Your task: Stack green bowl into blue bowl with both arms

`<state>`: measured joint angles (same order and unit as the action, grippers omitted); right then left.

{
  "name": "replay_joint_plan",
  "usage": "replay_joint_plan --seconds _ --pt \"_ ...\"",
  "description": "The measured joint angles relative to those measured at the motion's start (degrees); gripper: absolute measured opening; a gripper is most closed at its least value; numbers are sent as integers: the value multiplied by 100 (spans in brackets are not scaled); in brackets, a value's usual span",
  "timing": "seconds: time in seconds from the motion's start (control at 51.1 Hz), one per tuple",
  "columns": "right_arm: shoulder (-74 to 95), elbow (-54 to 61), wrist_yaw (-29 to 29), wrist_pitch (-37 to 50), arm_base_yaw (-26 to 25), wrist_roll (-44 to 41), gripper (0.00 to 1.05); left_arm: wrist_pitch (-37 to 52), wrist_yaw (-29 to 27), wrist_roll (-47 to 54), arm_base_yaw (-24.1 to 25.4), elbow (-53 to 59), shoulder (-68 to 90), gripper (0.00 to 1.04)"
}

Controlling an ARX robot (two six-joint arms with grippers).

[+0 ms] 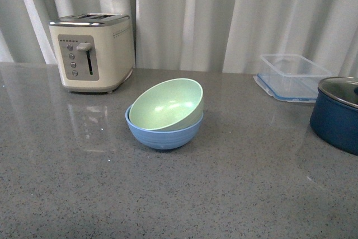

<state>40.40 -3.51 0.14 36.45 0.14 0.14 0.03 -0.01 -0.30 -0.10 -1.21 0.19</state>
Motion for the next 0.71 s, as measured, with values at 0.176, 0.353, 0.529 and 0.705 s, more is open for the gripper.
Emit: replay_joint_plan --seconds 0.176,0.353,0.529,0.705 --pt "-348 321 -2 -81 0 0 1 0 0 2 0 0 0 98" --pt "-1021 321 -4 -651 0 2 1 0 0 0 0 0 0 98" --pt "-1617 323 -4 -1228 0 2 1 0 0 2 0 0 0 98" --pt "-2155 323 -4 -1751 0 2 1 0 0 2 0 0 0 98"
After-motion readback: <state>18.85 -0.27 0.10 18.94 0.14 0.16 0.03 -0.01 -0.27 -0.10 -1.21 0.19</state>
